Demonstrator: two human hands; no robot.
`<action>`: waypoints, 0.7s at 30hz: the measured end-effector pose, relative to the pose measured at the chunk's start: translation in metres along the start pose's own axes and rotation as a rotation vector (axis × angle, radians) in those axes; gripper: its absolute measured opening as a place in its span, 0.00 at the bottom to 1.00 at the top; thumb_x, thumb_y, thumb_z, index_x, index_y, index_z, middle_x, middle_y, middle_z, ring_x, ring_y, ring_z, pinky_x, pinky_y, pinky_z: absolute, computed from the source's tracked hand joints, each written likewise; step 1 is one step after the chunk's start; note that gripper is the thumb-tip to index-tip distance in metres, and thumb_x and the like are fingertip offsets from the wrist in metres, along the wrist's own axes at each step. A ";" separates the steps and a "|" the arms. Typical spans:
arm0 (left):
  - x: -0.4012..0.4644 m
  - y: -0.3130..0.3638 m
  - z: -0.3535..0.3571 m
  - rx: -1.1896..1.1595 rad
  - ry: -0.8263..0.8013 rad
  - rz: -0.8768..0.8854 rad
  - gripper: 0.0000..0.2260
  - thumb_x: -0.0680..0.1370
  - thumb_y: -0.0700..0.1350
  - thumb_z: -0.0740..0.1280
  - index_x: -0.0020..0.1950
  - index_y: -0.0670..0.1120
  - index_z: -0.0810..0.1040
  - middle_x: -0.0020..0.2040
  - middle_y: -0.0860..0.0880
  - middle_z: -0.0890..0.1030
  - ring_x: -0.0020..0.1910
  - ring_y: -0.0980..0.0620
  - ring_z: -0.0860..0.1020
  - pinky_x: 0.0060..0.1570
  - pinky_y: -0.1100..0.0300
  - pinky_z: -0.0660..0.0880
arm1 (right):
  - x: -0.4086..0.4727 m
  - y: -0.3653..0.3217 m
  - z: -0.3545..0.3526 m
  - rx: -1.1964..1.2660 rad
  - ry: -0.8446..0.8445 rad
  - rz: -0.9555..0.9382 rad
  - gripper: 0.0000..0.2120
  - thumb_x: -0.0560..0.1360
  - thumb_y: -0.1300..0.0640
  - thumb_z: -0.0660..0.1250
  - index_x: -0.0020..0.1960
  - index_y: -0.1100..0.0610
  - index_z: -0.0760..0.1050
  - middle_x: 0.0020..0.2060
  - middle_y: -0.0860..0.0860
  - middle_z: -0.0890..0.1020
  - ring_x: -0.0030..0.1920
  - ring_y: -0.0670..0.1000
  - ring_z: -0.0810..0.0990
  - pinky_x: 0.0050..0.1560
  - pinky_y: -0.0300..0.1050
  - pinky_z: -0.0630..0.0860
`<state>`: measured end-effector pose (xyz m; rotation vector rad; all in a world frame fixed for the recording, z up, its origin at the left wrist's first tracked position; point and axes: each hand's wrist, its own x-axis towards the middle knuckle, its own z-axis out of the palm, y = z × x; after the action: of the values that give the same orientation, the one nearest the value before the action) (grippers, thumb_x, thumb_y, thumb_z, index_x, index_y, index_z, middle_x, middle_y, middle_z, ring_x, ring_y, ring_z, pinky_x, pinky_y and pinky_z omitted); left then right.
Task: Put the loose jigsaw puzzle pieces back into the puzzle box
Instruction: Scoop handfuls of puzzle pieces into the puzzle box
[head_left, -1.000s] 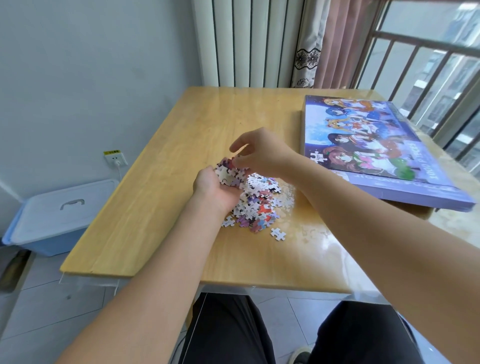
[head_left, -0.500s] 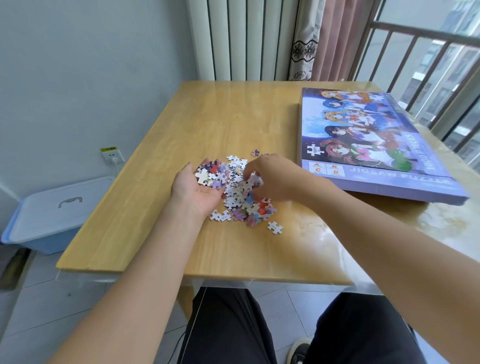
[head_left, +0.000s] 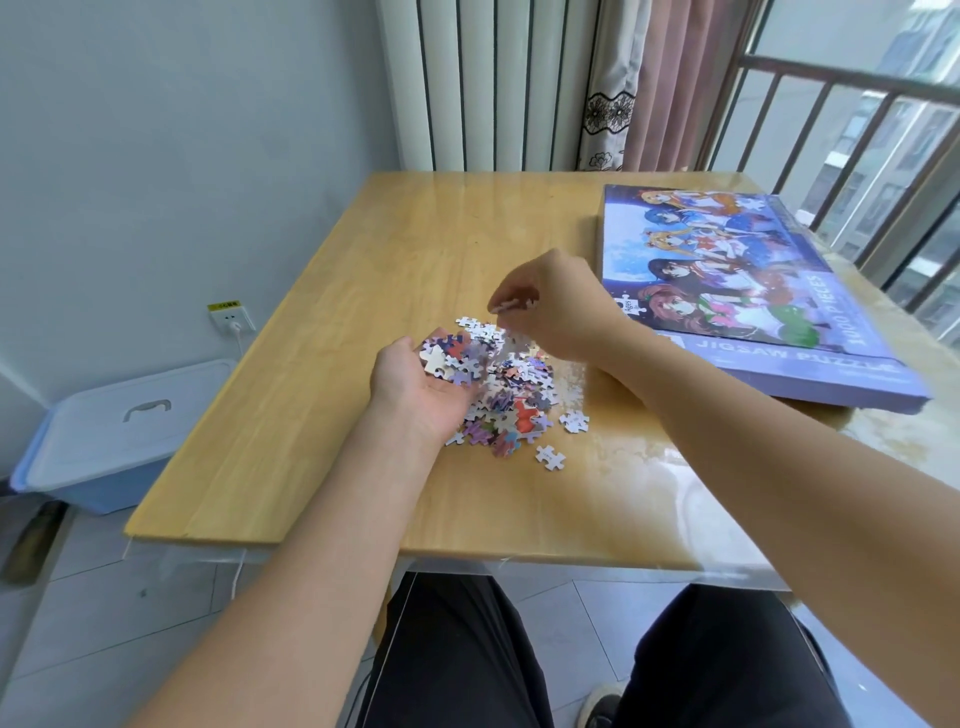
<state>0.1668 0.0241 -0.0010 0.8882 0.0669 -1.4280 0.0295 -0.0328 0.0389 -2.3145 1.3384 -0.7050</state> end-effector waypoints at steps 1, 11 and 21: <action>-0.001 -0.003 0.003 -0.008 0.002 -0.007 0.18 0.86 0.48 0.52 0.55 0.38 0.76 0.55 0.36 0.80 0.52 0.39 0.80 0.64 0.43 0.74 | 0.003 -0.003 0.000 0.087 0.018 0.029 0.08 0.74 0.66 0.72 0.51 0.59 0.86 0.41 0.52 0.85 0.40 0.47 0.81 0.42 0.38 0.78; 0.011 -0.021 0.022 -0.044 0.023 -0.026 0.16 0.85 0.43 0.52 0.57 0.36 0.76 0.58 0.38 0.79 0.54 0.40 0.79 0.60 0.48 0.78 | 0.013 0.008 0.007 0.406 0.067 0.229 0.06 0.75 0.64 0.73 0.51 0.60 0.84 0.42 0.55 0.86 0.38 0.52 0.82 0.28 0.35 0.74; 0.005 -0.030 0.027 -0.023 -0.013 -0.019 0.14 0.85 0.43 0.56 0.55 0.40 0.80 0.54 0.37 0.78 0.48 0.39 0.80 0.54 0.48 0.80 | -0.024 0.018 -0.036 -0.006 -0.138 -0.096 0.26 0.73 0.61 0.70 0.70 0.52 0.75 0.68 0.47 0.77 0.67 0.49 0.75 0.69 0.43 0.70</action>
<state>0.1293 0.0081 -0.0003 0.8611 0.0823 -1.4482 -0.0148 -0.0227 0.0521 -2.3974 1.1777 -0.5592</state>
